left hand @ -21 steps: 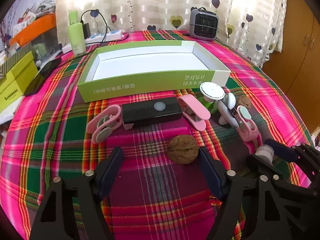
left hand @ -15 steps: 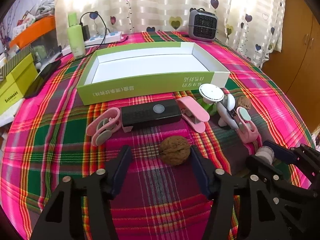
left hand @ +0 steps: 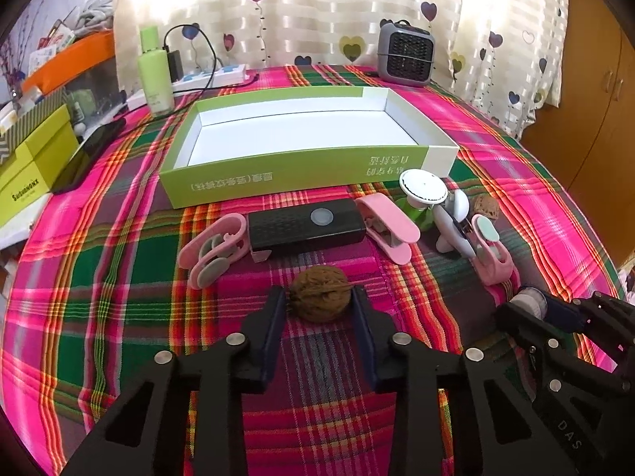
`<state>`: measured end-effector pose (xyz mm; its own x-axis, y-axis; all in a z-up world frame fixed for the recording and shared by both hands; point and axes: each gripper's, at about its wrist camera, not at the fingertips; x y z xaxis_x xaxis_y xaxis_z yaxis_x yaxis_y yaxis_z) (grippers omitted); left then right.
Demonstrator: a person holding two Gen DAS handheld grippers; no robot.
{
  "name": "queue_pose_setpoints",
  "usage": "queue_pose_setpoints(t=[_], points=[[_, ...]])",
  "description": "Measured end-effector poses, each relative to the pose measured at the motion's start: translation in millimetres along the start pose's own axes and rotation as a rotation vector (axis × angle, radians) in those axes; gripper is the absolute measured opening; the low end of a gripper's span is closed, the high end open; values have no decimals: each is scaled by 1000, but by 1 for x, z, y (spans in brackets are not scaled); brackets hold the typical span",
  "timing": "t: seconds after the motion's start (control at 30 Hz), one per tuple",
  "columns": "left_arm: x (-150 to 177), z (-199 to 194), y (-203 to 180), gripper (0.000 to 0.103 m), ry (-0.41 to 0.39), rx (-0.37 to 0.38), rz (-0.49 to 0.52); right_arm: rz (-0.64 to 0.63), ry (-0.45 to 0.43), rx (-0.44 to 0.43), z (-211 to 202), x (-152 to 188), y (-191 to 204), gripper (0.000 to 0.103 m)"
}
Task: Organize objects
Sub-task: 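Close the left gripper on the walnut while the right gripper grips the white tape roll, then carry the walnut and the tape roll over the white box with both grippers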
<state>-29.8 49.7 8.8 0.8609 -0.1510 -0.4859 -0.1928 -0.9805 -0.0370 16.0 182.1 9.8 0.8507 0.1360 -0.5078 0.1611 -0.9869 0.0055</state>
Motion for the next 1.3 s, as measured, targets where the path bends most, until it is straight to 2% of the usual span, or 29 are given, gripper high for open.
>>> queue_pose_setpoints(t=[0.53, 0.63, 1.3], points=[[6, -7, 5, 29, -18, 6, -9, -27, -30, -43, -4, -5, 8, 20], [5, -10, 5, 29, -25, 3, -8, -29, -30, -75, -5, -8, 9, 20], [-26, -36, 21, 29, -122, -30, -36, -62, -122, -120, -20, -56, 16, 20]])
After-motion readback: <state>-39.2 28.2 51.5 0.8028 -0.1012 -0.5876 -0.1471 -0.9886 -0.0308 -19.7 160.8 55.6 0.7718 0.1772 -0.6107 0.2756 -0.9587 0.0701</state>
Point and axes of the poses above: each gripper's, at about its wrist camera, not at the fingertips, and z roughly the way its jaws point, y to its left, x to its underside, and after that the axes turned 11 degrees about y, right-handed
